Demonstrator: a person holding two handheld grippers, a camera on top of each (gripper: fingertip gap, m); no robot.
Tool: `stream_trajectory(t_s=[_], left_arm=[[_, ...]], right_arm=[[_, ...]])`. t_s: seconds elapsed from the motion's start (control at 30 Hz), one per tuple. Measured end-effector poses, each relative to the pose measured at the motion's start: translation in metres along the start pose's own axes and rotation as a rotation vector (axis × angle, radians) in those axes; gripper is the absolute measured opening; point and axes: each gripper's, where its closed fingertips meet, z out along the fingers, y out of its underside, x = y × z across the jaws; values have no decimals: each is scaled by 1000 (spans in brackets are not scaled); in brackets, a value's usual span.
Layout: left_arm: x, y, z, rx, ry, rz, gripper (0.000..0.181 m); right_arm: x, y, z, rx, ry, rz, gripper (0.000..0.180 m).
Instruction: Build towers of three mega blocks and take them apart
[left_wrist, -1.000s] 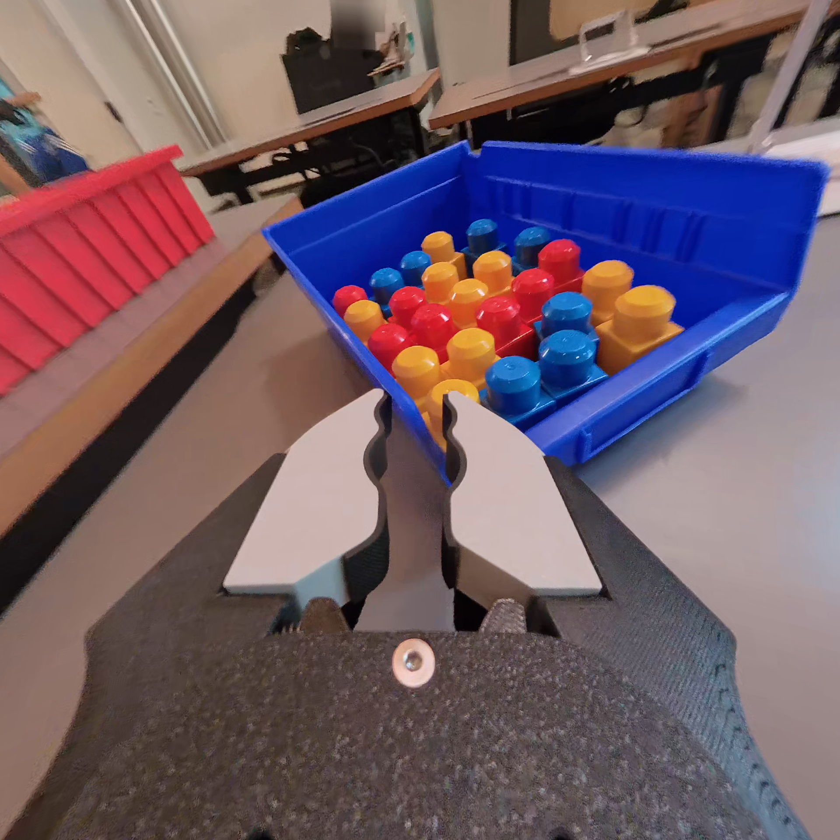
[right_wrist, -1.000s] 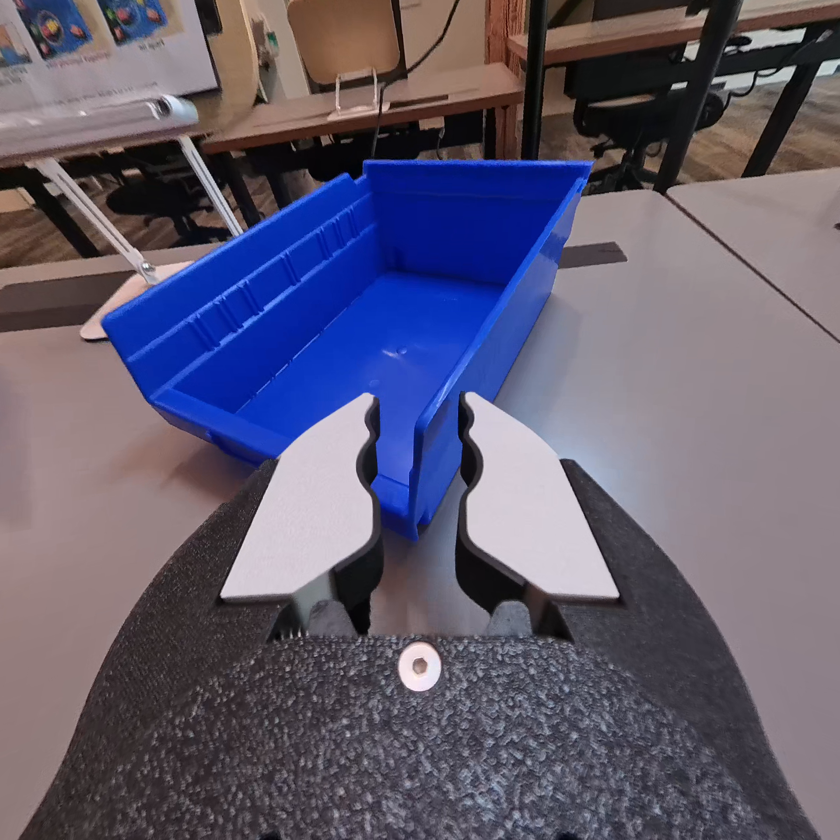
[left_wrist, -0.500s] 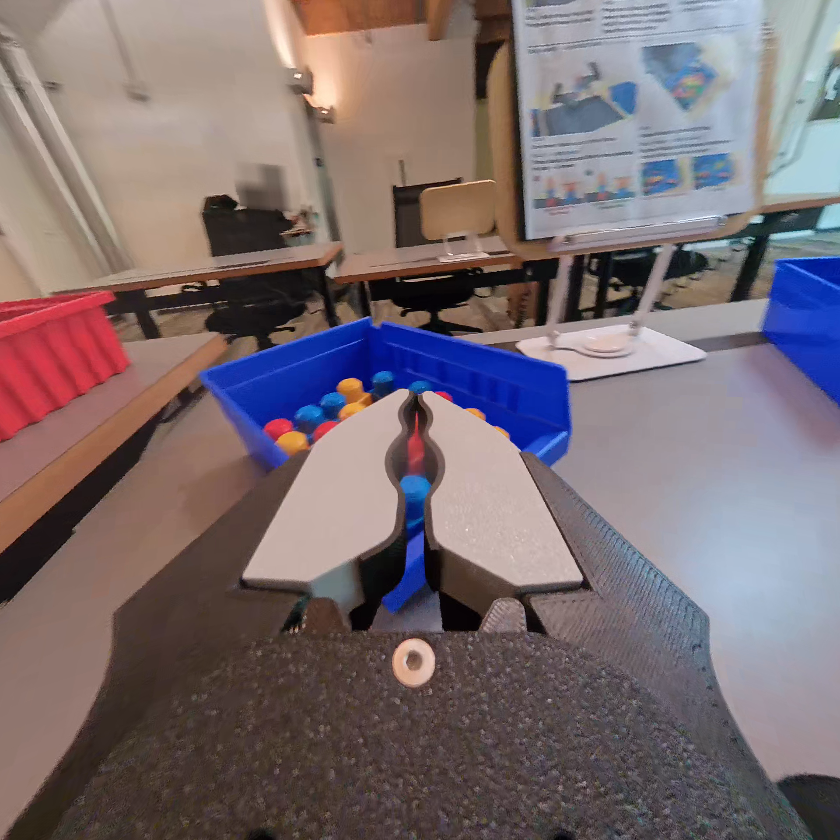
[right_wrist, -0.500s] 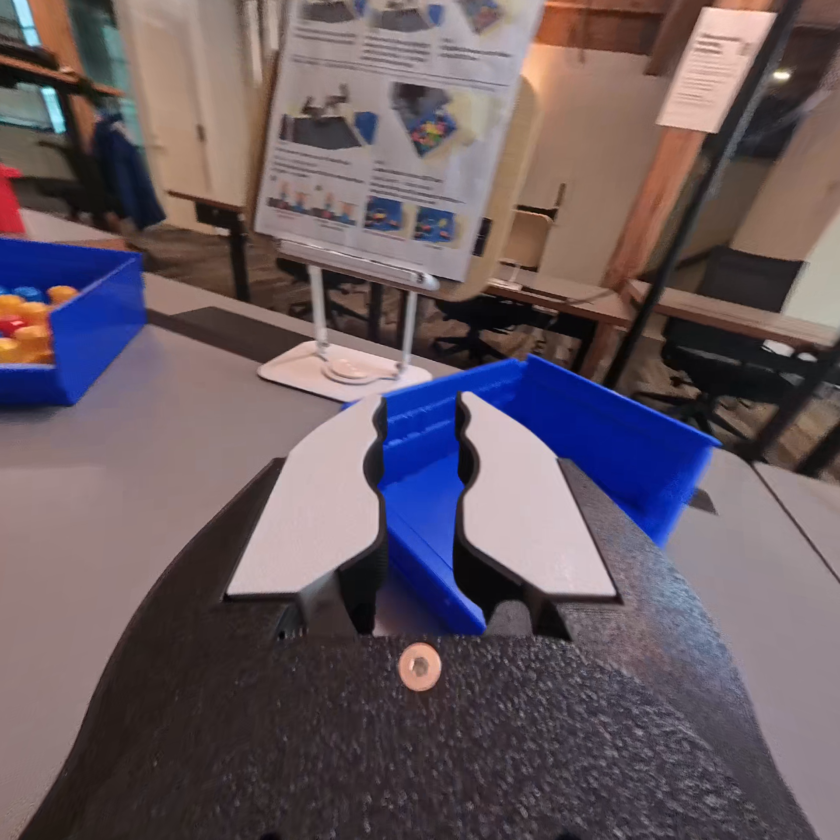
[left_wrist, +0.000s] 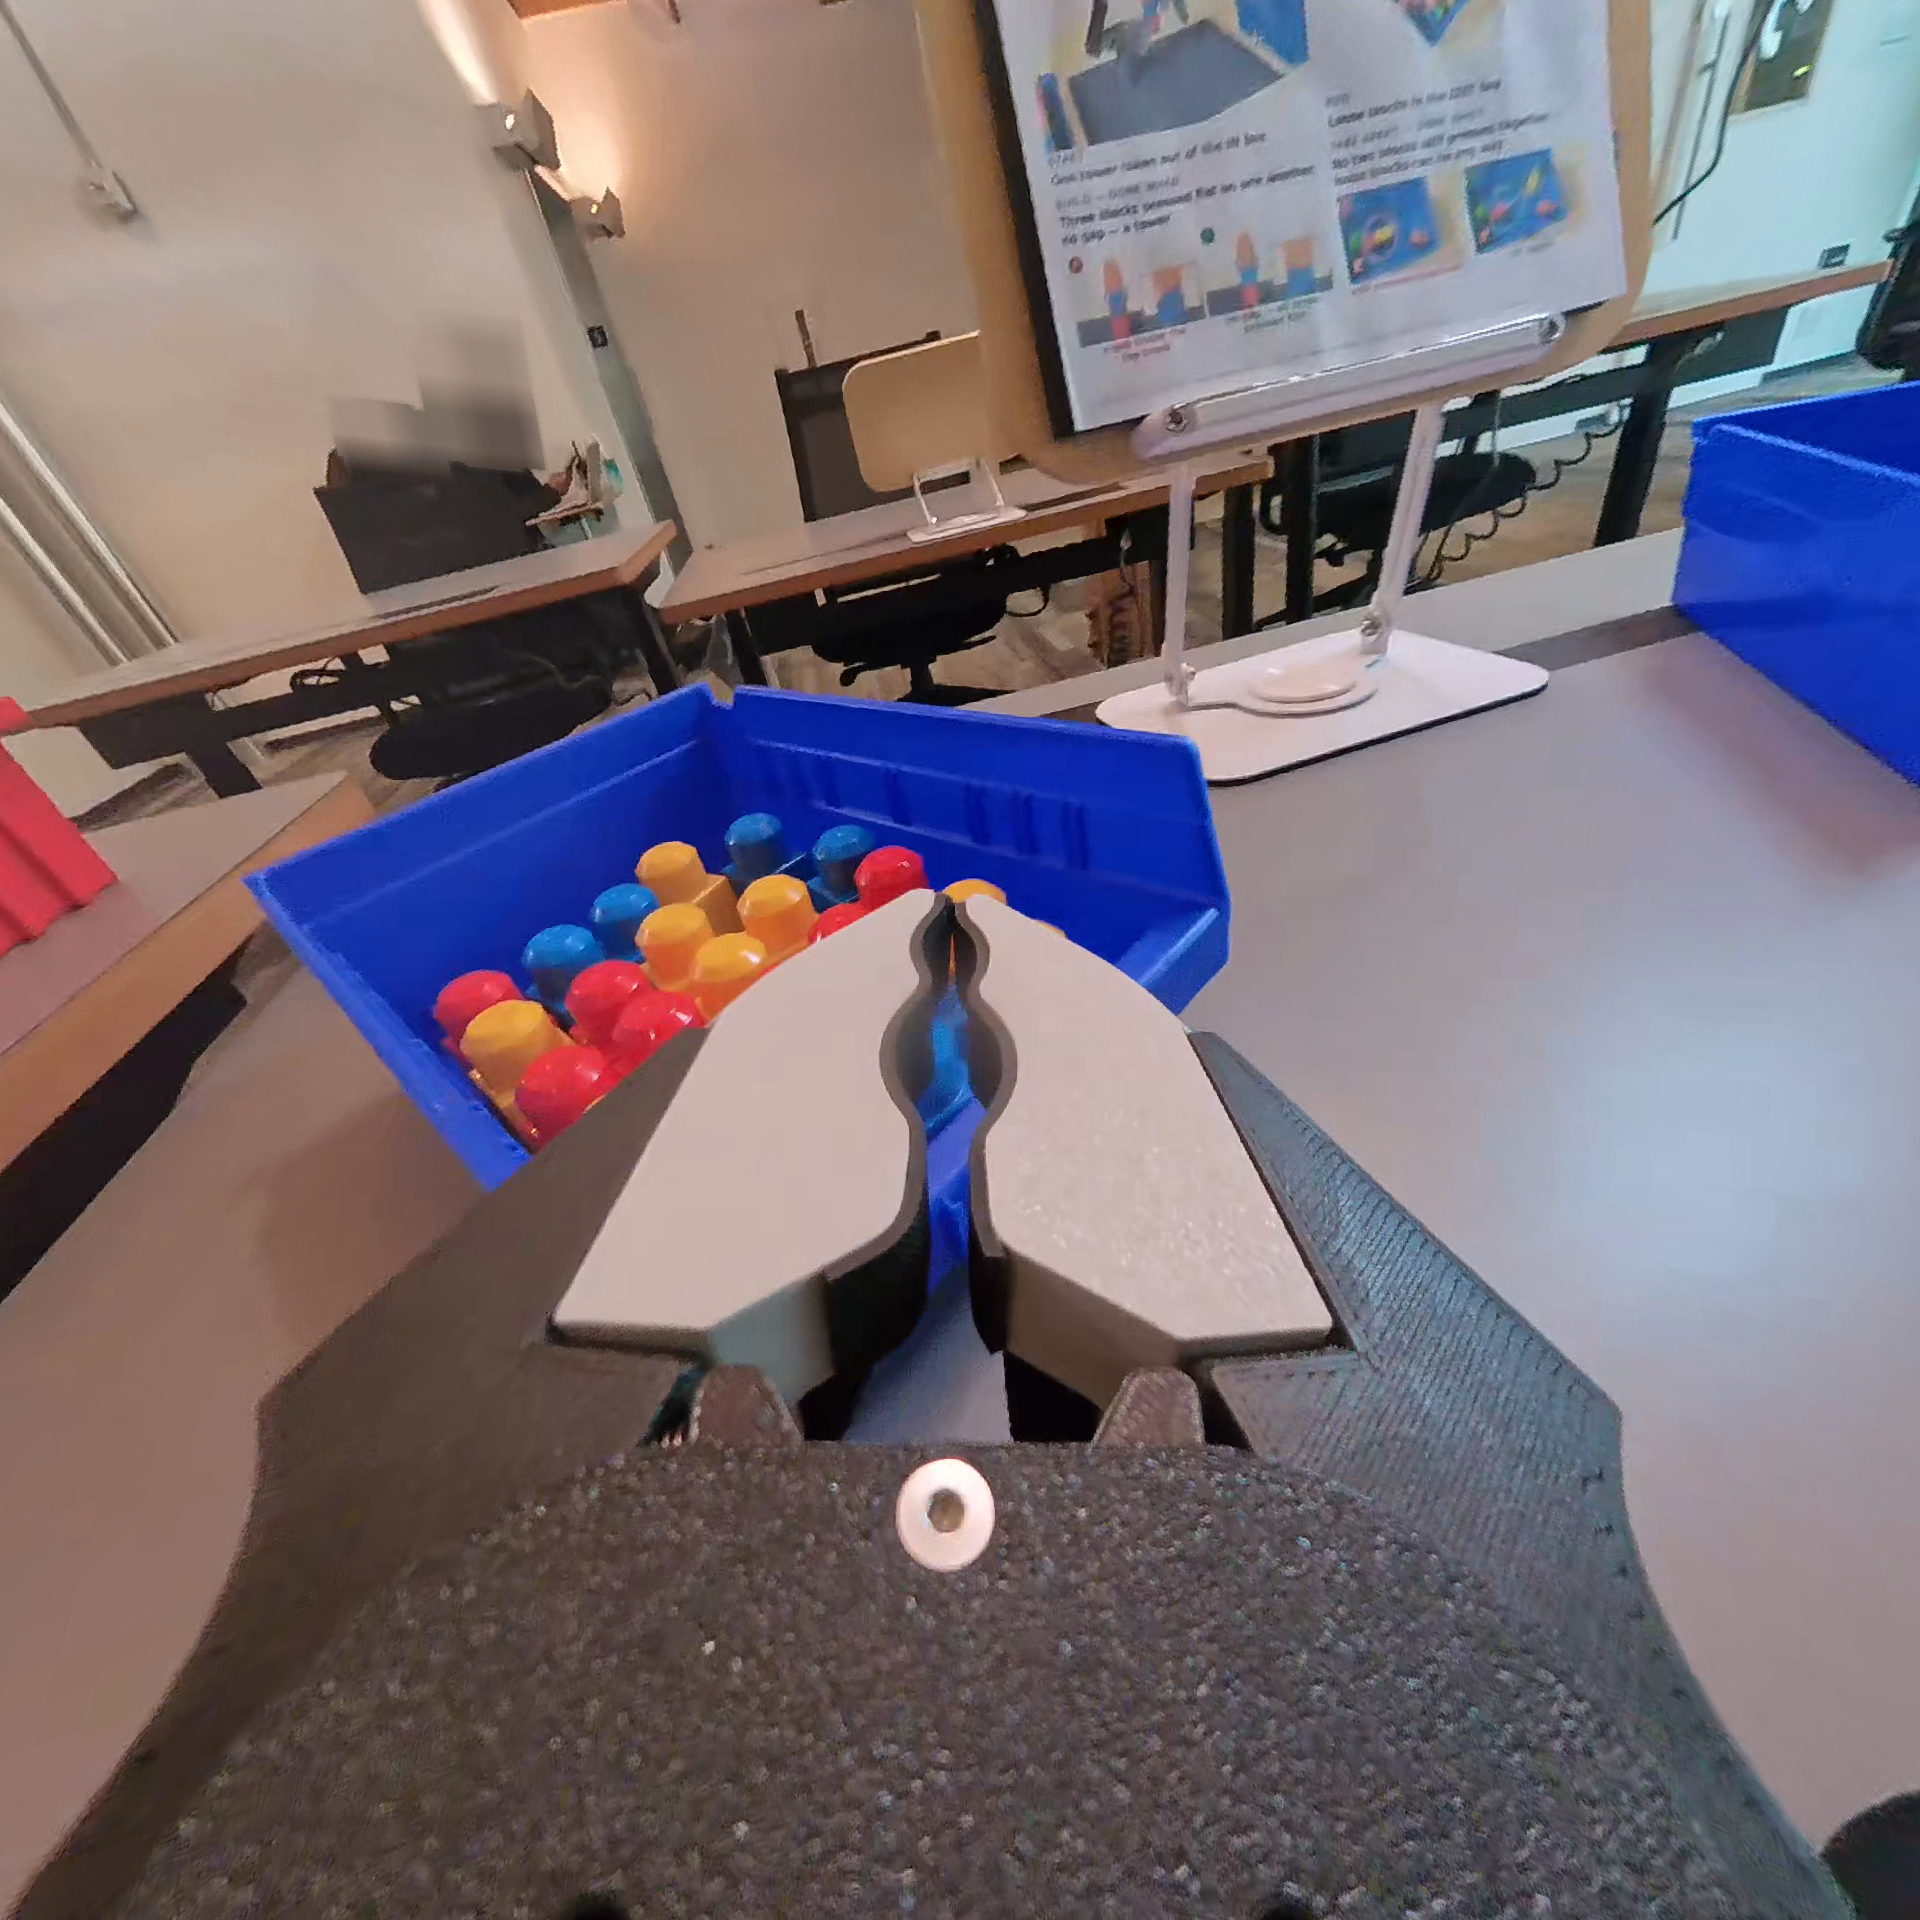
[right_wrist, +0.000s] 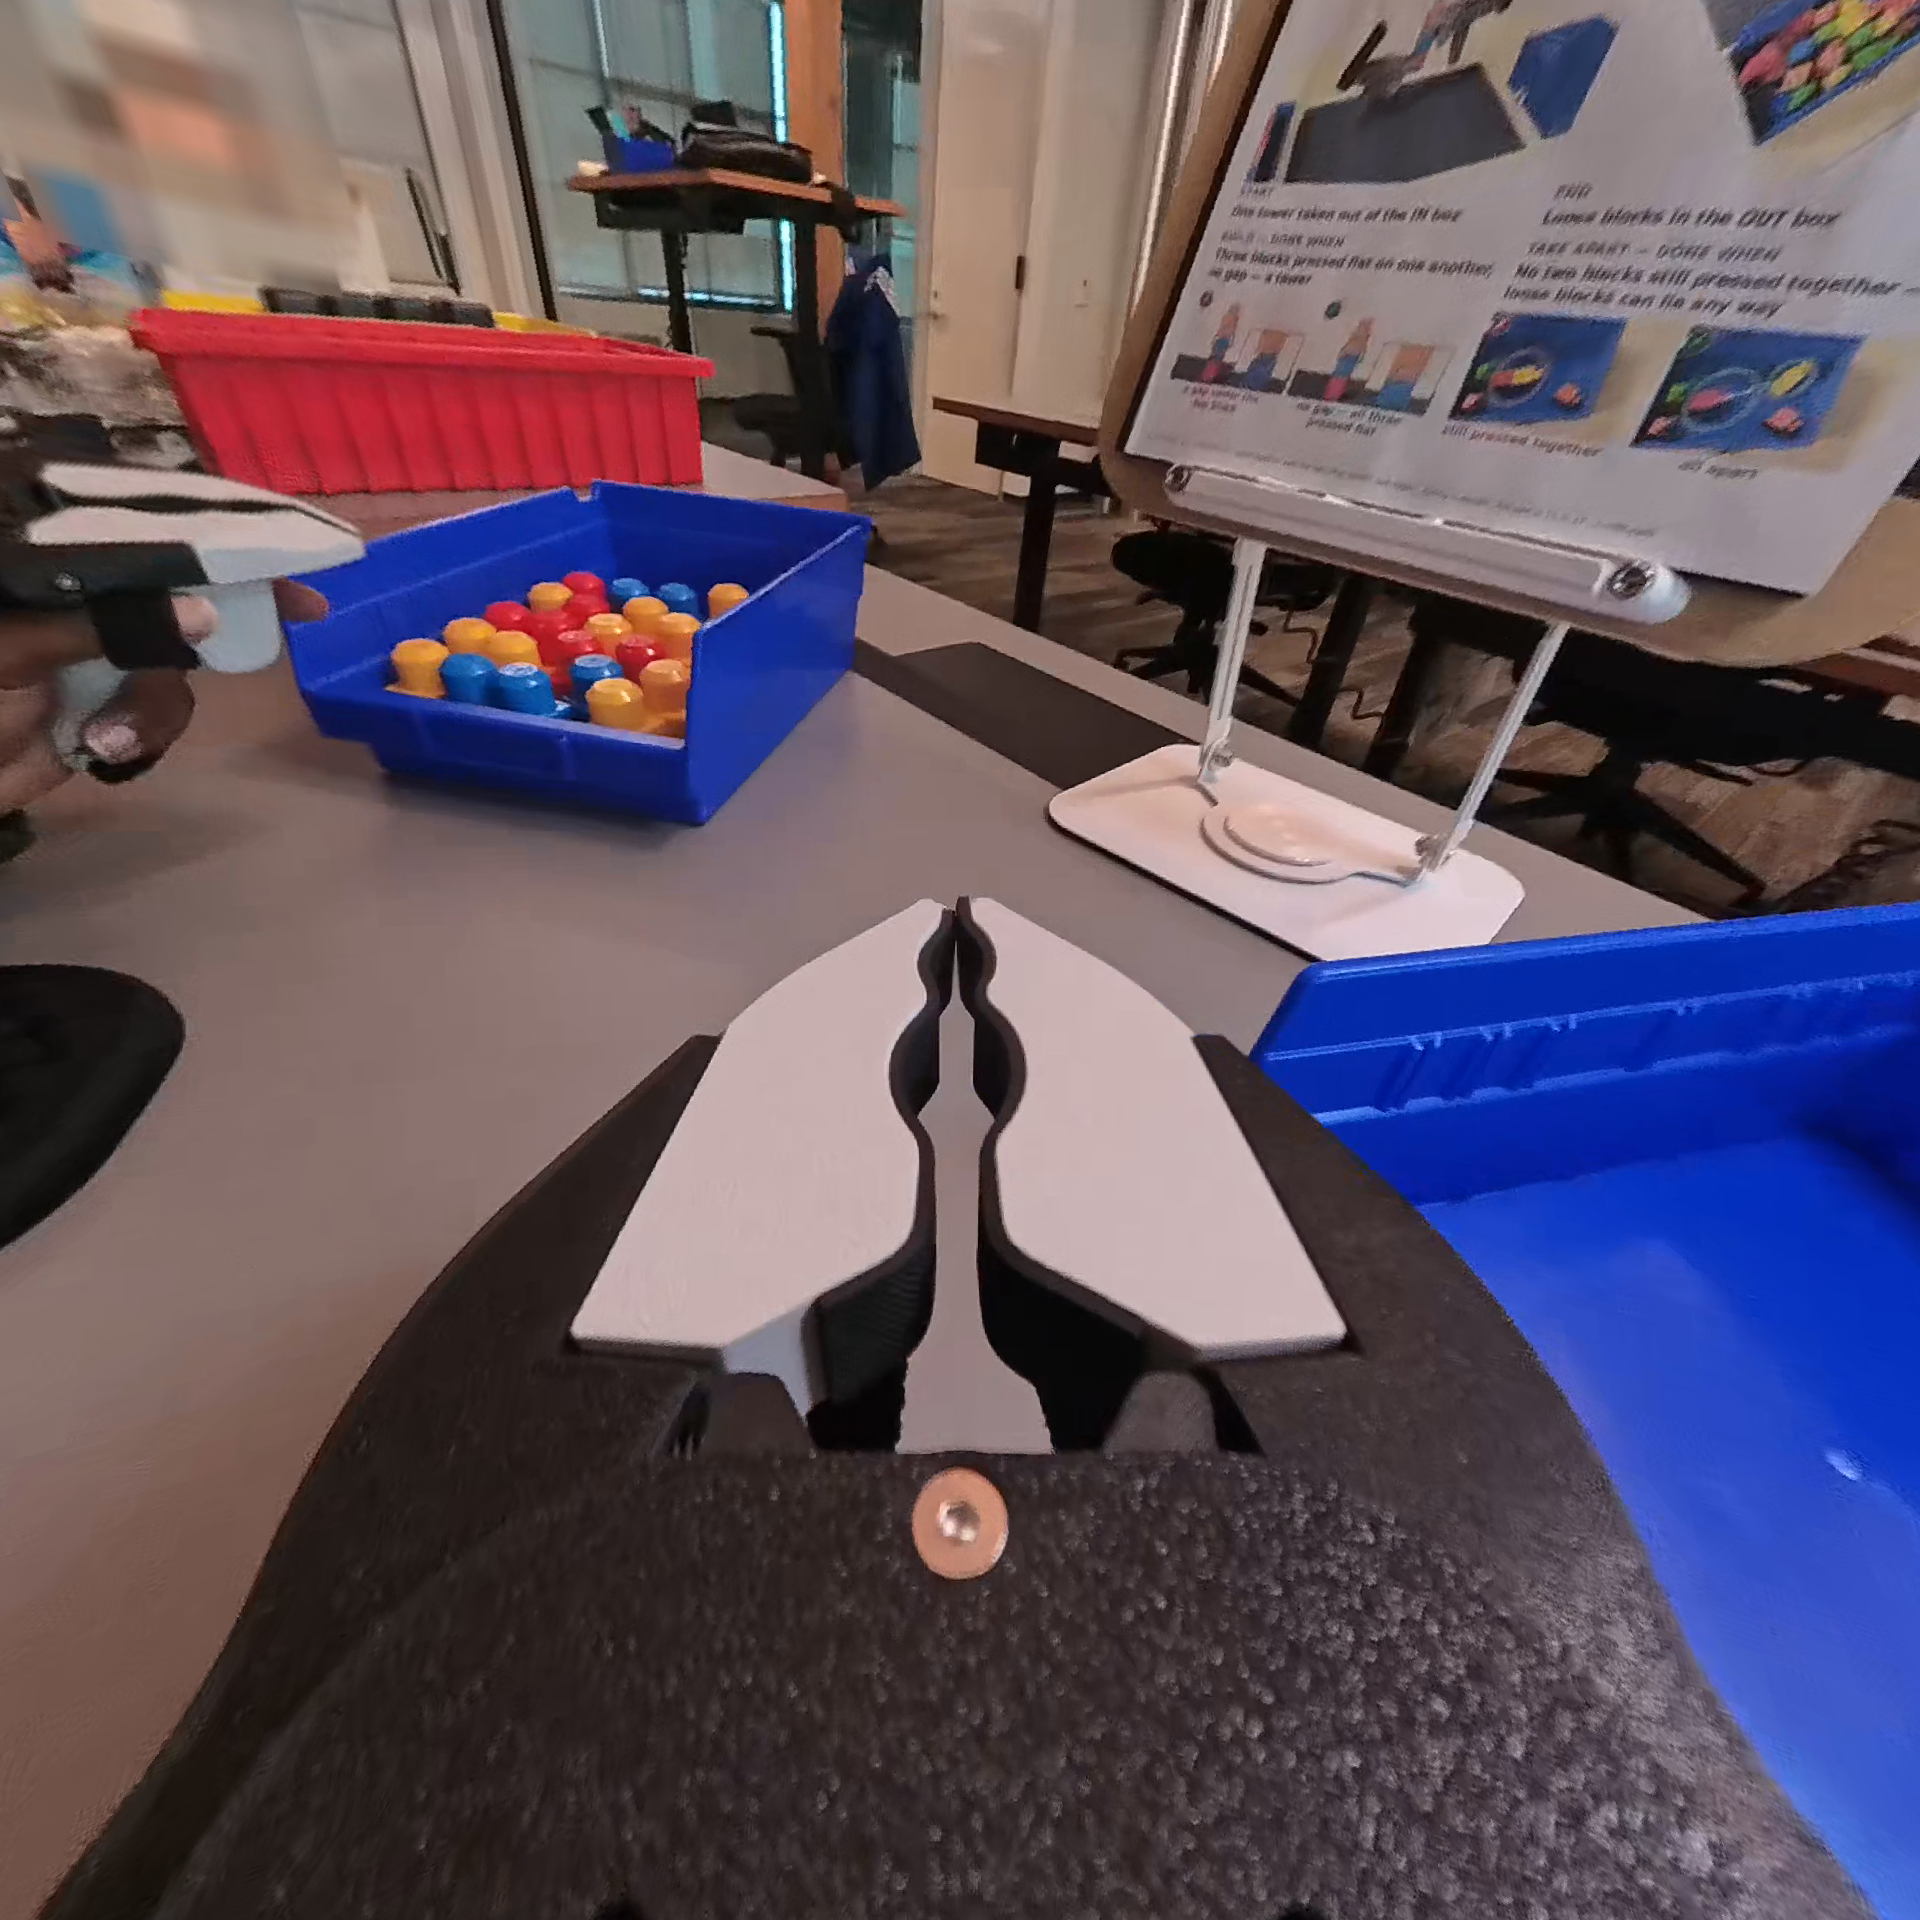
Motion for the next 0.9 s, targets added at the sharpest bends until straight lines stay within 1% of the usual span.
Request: stream_trajectory(t_s=[0.2, 0.37, 0.43, 0.5, 0.6, 0.7, 0.77, 0.83, 0.9], left_arm=[[-20, 22, 0, -93, -96, 43, 0], [-38, 34, 0, -173, -204, 78, 0], [-40, 36, 0, -203, -195, 72, 0], [-40, 34, -1, -238, -173, 68, 8], [-48, 11, -10, -204, -185, 141, 8], [-57, -6, -14, -244, -112, 170, 16], [-61, -11, -10, -312, -9, 185, 17], [-60, -3, -6, -463, 126, 218, 25], [-57, 12, -1, -612, 268, 295, 29]], right_arm=[[13, 3, -4, 21, 106, 17, 0], [9, 5, -5, 0, 91, 6, 0], [6, 7, -5, -13, 77, -5, 0], [3, 9, -4, -25, 67, -12, 0], [0, 14, -1, -46, 50, -8, 0], [0, 19, 0, -63, 45, -1, 0], [-1, 21, 1, -71, 39, 9, 0], [-2, 26, 2, -89, 25, 25, 0], [-3, 30, 4, -109, 17, 34, 0]])
